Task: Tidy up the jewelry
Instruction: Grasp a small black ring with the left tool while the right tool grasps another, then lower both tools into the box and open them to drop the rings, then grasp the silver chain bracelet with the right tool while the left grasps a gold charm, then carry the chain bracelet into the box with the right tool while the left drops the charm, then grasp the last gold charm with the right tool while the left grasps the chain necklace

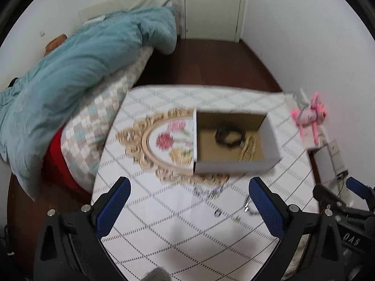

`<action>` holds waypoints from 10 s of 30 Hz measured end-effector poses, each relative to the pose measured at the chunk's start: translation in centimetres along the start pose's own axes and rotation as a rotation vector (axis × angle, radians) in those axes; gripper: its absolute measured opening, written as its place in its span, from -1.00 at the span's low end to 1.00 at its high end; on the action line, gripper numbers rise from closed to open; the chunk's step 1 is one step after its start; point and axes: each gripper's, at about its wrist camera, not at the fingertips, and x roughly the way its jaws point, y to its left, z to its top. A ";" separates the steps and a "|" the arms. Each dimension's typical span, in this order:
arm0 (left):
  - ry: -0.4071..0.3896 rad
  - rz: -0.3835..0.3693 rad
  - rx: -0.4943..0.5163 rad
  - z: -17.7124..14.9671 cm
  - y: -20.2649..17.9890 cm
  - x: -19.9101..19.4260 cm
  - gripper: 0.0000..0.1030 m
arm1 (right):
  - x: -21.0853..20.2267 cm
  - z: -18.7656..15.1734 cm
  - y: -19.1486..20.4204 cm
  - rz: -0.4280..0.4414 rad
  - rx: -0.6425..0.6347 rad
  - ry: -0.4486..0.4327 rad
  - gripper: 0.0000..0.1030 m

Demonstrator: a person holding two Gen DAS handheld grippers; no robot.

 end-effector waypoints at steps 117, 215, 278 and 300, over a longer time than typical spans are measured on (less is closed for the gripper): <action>0.071 0.010 -0.008 8.4 0.5 8.0 0.97 | 10.3 8.1 3.1 -0.006 -0.121 0.059 1.00; 0.061 -0.267 0.076 5.6 -3.4 4.4 -0.88 | 1.1 5.0 0.0 0.325 0.002 -0.109 -0.94; -0.025 -0.036 -0.046 5.9 0.5 1.2 0.99 | 1.1 6.0 2.2 0.006 -0.051 -0.097 1.00; 0.240 0.074 -0.041 -5.2 1.8 13.0 0.99 | 15.3 -5.2 0.8 0.147 0.029 0.095 0.39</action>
